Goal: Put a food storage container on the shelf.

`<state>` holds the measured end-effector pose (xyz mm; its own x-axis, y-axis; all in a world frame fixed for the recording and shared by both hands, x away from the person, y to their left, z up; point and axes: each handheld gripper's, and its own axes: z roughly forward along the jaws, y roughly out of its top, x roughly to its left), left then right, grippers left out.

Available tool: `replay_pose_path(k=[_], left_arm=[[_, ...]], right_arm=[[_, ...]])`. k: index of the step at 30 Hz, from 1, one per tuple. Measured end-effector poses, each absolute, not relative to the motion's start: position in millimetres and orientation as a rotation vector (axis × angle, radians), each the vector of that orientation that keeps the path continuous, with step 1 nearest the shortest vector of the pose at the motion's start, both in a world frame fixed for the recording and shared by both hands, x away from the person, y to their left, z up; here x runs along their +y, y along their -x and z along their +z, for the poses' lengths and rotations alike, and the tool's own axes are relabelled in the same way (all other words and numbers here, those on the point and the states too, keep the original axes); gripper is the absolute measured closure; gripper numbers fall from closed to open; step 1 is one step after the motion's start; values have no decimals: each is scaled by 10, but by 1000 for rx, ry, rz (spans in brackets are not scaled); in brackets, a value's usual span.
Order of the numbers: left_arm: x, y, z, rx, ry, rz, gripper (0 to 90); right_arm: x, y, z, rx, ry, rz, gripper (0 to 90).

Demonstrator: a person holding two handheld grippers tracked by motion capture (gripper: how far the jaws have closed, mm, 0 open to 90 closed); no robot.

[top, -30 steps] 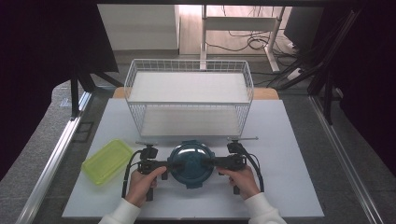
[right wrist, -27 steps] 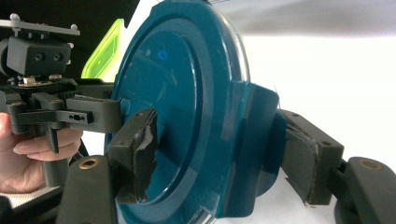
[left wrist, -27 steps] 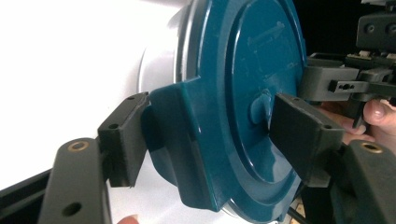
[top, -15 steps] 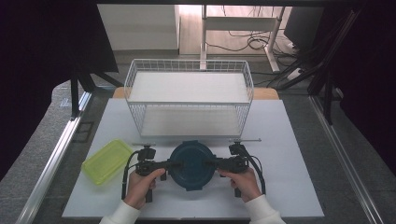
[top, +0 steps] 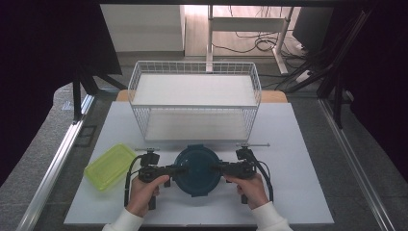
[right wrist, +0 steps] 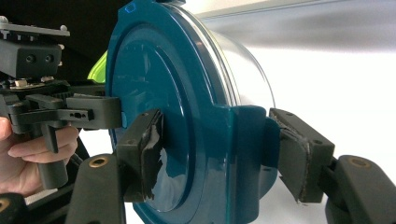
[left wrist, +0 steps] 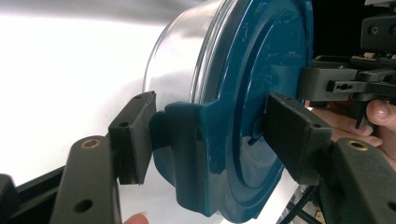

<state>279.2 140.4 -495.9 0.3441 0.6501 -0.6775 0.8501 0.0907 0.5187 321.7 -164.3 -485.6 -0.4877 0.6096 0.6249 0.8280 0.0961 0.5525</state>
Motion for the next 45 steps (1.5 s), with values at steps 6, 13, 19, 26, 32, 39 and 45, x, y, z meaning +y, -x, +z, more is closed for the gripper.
replay_pose_path(k=[6,13,19,26,32,39,45], left_arm=[[1406,-2769,-4884,1351,-1633,-232,359],[1408,-2758,-4859,1340,-1629,-233,362],[1414,-2750,-4834,1329,-1627,-234,366],[1409,-2744,-4791,1313,-1634,-229,368],[1406,-2755,-4763,1301,-1633,-231,369],[1373,-2793,-4693,1291,-1635,-234,368],[1349,-2837,-4610,1285,-1646,-216,368]], right_arm=[[-1644,-3187,-4777,-2157,1424,-1364,369],[-1647,-3163,-4722,-2165,1423,-1367,369],[-1649,-3149,-4688,-2179,1419,-1373,369],[-1657,-3117,-4647,-2172,1428,-1393,369],[-1667,-3106,-4605,-2185,1427,-1411,370],[-1698,-3106,-4545,-2173,1440,-1434,372],[-1734,-3129,-4481,-2169,1451,-1451,372]])
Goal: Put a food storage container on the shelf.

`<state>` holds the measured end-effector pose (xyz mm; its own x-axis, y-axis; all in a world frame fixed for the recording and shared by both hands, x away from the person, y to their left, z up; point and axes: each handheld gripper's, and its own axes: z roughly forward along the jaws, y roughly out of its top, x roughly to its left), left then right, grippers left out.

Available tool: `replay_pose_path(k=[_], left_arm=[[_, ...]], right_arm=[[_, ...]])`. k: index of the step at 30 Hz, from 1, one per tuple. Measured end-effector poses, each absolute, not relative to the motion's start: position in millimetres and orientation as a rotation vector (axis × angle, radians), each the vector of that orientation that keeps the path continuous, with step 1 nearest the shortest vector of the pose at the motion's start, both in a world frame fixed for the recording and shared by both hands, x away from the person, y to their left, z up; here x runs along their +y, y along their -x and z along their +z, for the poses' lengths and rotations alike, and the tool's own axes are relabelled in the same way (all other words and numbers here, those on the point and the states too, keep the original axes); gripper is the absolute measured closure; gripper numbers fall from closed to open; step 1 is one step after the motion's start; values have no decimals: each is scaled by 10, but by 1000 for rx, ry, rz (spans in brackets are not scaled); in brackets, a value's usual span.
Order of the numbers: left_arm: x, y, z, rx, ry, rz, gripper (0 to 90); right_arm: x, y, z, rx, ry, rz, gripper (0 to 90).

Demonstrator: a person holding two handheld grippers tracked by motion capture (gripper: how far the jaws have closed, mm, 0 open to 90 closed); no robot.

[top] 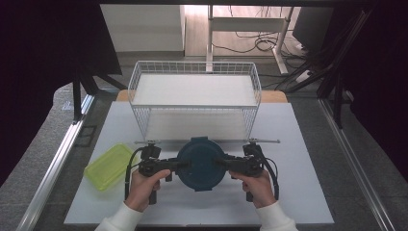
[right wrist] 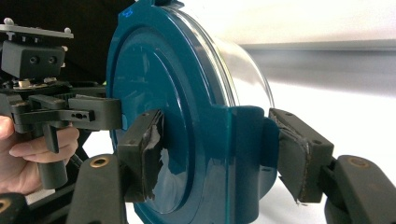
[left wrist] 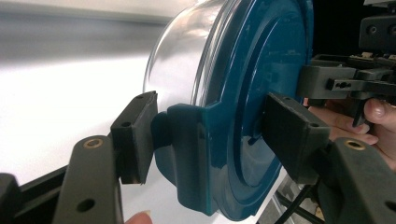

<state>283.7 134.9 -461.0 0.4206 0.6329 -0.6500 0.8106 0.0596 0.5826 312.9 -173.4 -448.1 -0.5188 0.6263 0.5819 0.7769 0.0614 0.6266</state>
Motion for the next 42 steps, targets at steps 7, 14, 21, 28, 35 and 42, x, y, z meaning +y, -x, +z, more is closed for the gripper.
replay_pose_path(k=[7,14,21,28,35,42], left_arm=[[1374,-2886,-4520,1280,-1638,-213,370],[1393,-2927,-4422,1273,-1630,-203,370],[1400,-2945,-4324,1265,-1632,-193,371],[1402,-2956,-4157,1248,-1630,-168,371],[1416,-2979,-3987,1231,-1626,-150,372],[1452,-3024,-3837,1225,-1618,-135,372]], right_arm=[[-1713,-3197,-4391,-2171,1439,-1452,373],[-1692,-3249,-4271,-2186,1431,-1460,373],[-1693,-3262,-4195,-2183,1424,-1478,378],[-1701,-3263,-4048,-2176,1415,-1505,383],[-1693,-3283,-3864,-2193,1402,-1529,383],[-1661,-3335,-3712,-2200,1389,-1545,385]])
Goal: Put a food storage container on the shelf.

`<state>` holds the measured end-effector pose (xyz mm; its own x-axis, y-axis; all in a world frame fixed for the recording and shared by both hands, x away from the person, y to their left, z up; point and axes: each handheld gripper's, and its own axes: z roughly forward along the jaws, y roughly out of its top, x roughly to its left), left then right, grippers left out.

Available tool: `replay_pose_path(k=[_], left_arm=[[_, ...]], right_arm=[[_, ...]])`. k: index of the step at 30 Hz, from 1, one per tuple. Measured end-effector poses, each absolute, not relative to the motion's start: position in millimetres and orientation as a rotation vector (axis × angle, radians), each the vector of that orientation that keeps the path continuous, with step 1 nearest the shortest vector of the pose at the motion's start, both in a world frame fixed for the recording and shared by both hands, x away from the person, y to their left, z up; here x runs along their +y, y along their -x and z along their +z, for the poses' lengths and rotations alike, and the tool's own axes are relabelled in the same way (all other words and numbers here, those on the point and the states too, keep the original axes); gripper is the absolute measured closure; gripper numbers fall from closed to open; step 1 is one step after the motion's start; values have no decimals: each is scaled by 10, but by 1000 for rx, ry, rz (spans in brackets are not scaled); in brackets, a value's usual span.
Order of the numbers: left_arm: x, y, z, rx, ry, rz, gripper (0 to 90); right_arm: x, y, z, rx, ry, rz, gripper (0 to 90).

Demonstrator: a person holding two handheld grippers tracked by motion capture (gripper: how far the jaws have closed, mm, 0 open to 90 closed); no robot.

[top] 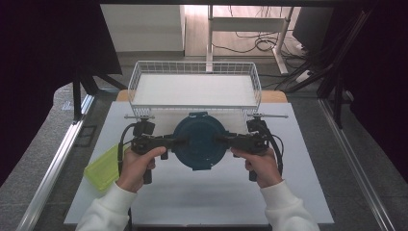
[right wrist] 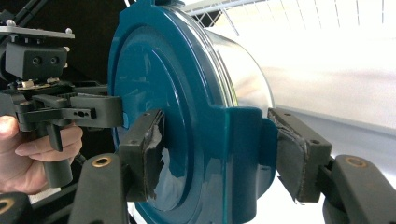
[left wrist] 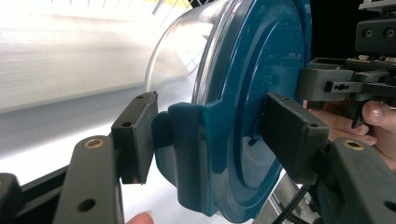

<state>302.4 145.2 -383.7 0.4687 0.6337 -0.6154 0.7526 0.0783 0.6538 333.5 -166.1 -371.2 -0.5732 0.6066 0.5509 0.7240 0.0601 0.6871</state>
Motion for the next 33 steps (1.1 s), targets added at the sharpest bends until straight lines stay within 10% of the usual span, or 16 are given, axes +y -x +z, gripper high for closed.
replay_pose_path(k=[33], left_arm=[[1550,-3550,-3123,1168,-1590,-84,375]], right_arm=[[-1590,-3806,-2997,-2175,1384,-1648,396]])
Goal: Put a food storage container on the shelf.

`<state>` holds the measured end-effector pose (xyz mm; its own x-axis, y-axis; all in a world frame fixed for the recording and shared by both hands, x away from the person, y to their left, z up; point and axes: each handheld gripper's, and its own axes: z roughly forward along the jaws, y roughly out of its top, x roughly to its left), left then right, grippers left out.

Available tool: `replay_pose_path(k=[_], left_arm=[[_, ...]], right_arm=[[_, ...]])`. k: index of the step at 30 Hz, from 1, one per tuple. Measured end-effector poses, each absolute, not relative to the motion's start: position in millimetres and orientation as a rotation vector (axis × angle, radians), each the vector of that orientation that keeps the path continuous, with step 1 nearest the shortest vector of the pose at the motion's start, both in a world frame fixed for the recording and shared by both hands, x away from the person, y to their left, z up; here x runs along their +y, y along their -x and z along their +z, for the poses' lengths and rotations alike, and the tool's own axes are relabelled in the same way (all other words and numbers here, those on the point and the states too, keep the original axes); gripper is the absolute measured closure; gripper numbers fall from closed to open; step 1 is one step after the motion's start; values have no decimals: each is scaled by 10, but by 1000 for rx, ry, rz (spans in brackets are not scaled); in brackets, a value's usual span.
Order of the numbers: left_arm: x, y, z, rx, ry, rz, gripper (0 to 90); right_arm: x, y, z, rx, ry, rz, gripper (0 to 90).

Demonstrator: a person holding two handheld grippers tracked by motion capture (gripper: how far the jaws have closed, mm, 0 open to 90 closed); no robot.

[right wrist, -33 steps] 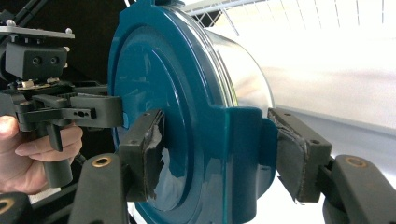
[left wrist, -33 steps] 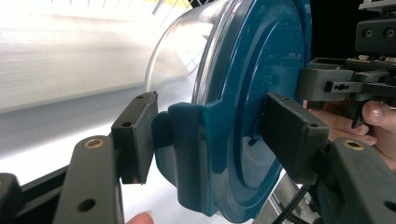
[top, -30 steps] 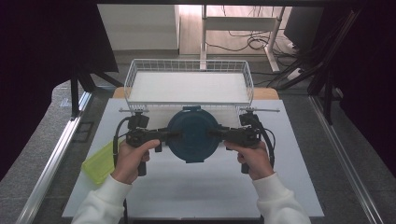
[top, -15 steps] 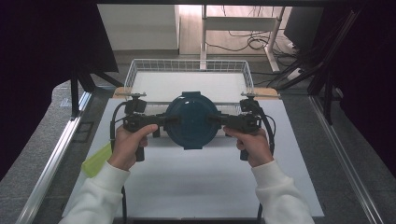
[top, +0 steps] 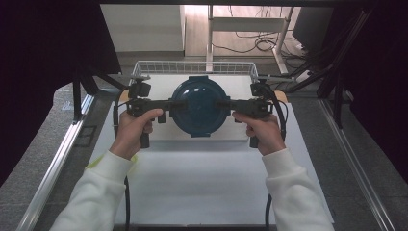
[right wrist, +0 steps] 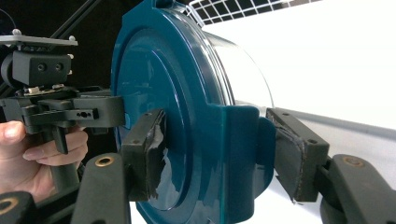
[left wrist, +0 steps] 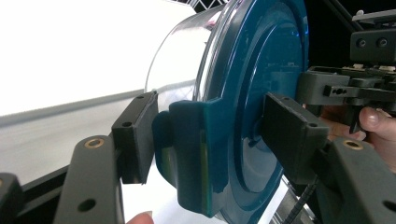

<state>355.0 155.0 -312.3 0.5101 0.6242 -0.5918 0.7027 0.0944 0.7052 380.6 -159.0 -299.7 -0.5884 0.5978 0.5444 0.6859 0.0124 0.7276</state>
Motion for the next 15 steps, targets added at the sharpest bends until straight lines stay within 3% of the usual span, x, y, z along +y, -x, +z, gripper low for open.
replay_pose_path(k=[15], left_arm=[[1637,-3826,-3053,1167,-1570,-103,375]], right_arm=[[-1513,-4076,-2854,-2187,1394,-1624,401]])
